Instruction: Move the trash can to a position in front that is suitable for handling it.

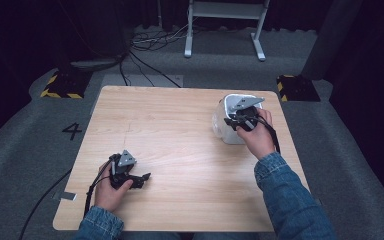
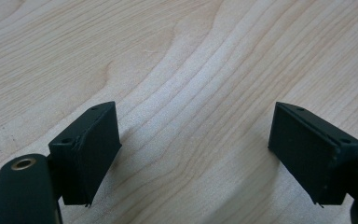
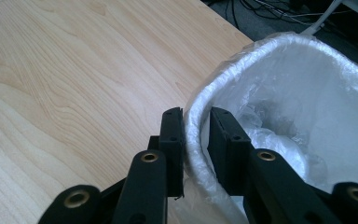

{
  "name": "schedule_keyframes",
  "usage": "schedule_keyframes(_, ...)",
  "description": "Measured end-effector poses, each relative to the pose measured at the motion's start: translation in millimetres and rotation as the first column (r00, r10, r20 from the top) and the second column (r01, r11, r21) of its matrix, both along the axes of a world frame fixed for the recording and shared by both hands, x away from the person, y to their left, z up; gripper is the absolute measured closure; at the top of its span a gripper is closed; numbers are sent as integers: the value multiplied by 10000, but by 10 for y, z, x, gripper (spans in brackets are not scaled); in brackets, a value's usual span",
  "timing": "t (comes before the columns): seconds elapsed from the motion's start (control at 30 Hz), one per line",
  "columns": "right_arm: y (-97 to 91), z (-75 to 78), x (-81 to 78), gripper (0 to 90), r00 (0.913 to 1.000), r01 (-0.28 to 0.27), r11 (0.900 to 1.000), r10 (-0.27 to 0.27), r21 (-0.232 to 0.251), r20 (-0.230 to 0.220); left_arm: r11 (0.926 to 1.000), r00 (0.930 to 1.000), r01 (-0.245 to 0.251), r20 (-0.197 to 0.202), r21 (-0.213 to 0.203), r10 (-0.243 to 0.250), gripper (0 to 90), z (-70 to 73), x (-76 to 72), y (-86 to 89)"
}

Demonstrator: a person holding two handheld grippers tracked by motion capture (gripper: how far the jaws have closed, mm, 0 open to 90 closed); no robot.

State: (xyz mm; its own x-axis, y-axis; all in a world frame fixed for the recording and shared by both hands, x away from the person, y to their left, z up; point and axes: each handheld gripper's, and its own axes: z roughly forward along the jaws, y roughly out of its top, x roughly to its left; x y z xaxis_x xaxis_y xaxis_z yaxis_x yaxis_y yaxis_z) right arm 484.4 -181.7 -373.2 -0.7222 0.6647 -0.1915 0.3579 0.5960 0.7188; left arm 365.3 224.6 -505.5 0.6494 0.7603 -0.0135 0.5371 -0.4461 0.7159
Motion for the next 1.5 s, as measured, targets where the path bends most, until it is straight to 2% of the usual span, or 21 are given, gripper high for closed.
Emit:
schedule_keyframes(0.2,107,42,-149,759,9996,-147,9998,143,-154,-258,10000,10000,-3,1,-1,3,161,0,0,0)
schedule_keyframes(0.4,206,56,-396,756,9977,-421,9978,447,515,-507,10000,10000,4,-4,1,-4,161,0,0,0)
schedule_keyframes(0.57,320,57,-630,749,9956,-677,9951,721,719,-606,10000,10000,1,-3,5,-1,160,0,-1,-1)
schedule_keyframes(0.67,386,72,-767,720,9908,-965,9888,1063,1140,-832,10000,10000,0,0,9,0,161,0,-1,-1)
schedule_keyframes(0.83,541,76,-968,653,9820,-1518,9809,1637,1218,-947,10000,10000,3,-3,10,-3,160,0,-1,-1)
schedule_keyframes(0.93,617,115,-1069,597,9727,-1865,9680,2059,1681,-1067,10000,10000,-1,0,9,1,161,0,-1,-1)
schedule_keyframes(1.07,658,216,-1153,533,9725,-2025,9627,2193,1794,-790,10000,10000,-1,-4,10,1,160,0,-1,-1)
schedule_keyframes(1.13,618,296,-1155,507,9753,-1979,9613,2127,1919,-598,10000,10000,1,-3,11,-1,160,0,-1,-1)
schedule_keyframes(1.2,520,393,-1108,472,9824,-1743,9613,1845,2133,-287,10000,10000,1,-4,11,-1,161,0,-1,-1)
schedule_keyframes(1.23,453,439,-1061,454,9869,-1537,9619,1608,2262,-131,10000,10000,1,-2,10,-1,161,0,-1,-1)
schedule_keyframes(1.3,309,520,-942,413,9939,-1098,9688,1051,2220,330,10000,10000,0,-5,10,0,160,0,-1,-1)
schedule_keyframes(1.4,114,570,-733,367,9947,-778,9757,622,2048,817,10000,10000,-1,-4,9,1,160,0,-1,-1)
schedule_keyframes(1.5,-45,498,-528,338,9975,-443,9814,332,1870,624,10000,10000,-4,-10,16,4,160,1,-1,-2)
